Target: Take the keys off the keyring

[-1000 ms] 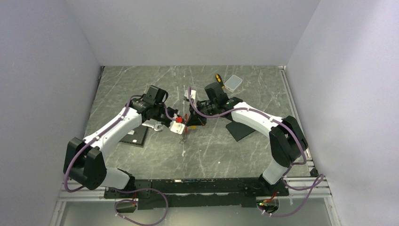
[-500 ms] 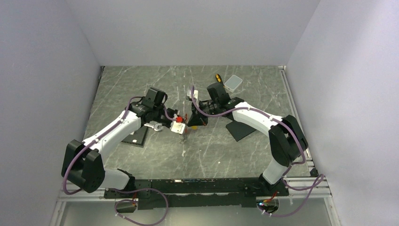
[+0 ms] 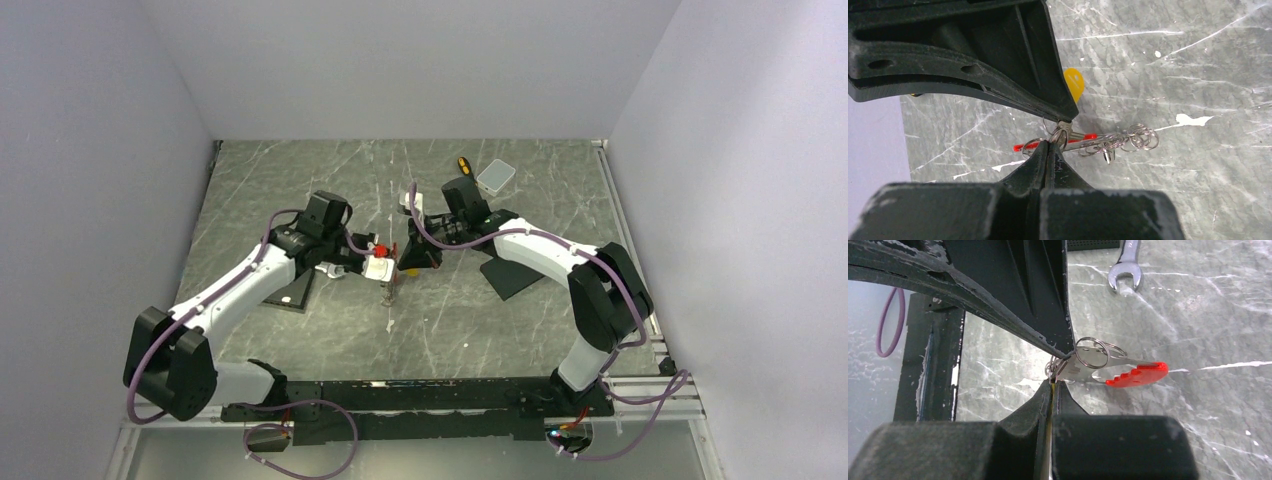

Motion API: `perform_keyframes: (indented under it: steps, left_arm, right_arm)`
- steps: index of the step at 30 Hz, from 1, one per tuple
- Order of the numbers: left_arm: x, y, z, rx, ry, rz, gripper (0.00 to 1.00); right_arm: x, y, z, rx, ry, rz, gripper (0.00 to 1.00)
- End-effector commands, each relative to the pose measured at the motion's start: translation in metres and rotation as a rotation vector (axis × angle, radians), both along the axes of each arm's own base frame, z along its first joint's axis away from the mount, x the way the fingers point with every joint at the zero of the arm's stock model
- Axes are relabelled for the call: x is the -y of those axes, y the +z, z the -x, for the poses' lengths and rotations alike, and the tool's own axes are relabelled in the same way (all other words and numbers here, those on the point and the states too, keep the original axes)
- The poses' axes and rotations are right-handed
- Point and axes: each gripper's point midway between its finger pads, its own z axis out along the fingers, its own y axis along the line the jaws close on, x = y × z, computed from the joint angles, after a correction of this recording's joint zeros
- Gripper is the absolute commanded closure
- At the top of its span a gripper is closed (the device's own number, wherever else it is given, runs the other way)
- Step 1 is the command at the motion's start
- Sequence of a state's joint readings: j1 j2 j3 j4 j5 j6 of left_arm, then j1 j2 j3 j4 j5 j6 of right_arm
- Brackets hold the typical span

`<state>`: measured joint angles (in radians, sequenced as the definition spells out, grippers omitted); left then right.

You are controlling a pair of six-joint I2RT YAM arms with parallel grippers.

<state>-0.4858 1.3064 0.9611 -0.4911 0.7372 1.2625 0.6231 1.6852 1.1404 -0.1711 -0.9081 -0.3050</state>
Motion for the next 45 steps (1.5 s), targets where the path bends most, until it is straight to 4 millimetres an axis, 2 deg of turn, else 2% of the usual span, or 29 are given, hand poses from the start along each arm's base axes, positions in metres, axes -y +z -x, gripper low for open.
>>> perform_keyframes:
  steps: [1, 6, 10, 18, 23, 30, 35, 41, 45]
  left_arm:
    - [-0.004, 0.007, 0.02, -0.019, -0.011, 0.044, 1.0]
    - [-0.006, 0.006, 0.029, 0.02, -0.028, 0.071, 1.0]
    - [-0.008, 0.003, 0.028, 0.007, 0.008, 0.081, 1.0]
    - [-0.007, 0.013, 0.029, -0.031, 0.097, 0.205, 1.0]
    - [-0.014, 0.006, 0.028, -0.137, 0.203, 0.221, 1.0]
    - [-0.025, 0.005, 0.016, -0.247, 0.367, 0.287, 1.0]
    - [-0.028, -0.005, 0.027, -0.217, 0.324, 0.283, 1.0]
    - [-0.038, -0.018, 0.049, -0.148, 0.252, 0.231, 1.0]
    - [-0.043, -0.012, 0.045, -0.124, 0.28, 0.216, 1.0]
  right_arm:
    - [0.006, -0.017, -0.014, -0.015, -0.052, 0.017, 1.0]
    - [0.002, -0.017, -0.015, -0.029, -0.049, -0.002, 1.0]
    - [0.0, -0.016, -0.014, -0.04, -0.045, -0.018, 1.0]
    - [-0.009, -0.022, -0.011, -0.109, -0.031, -0.049, 1.0]
    - [-0.009, -0.026, -0.009, -0.129, -0.03, -0.051, 1.0]
    - [-0.008, -0.032, -0.008, -0.158, -0.034, -0.03, 1.0]
    - [-0.012, -0.04, -0.003, -0.252, -0.024, -0.039, 1.0]
    - [-0.017, -0.026, -0.003, -0.248, -0.014, -0.08, 1.0]
    - [-0.018, -0.018, -0.004, -0.223, -0.009, -0.095, 1.0]
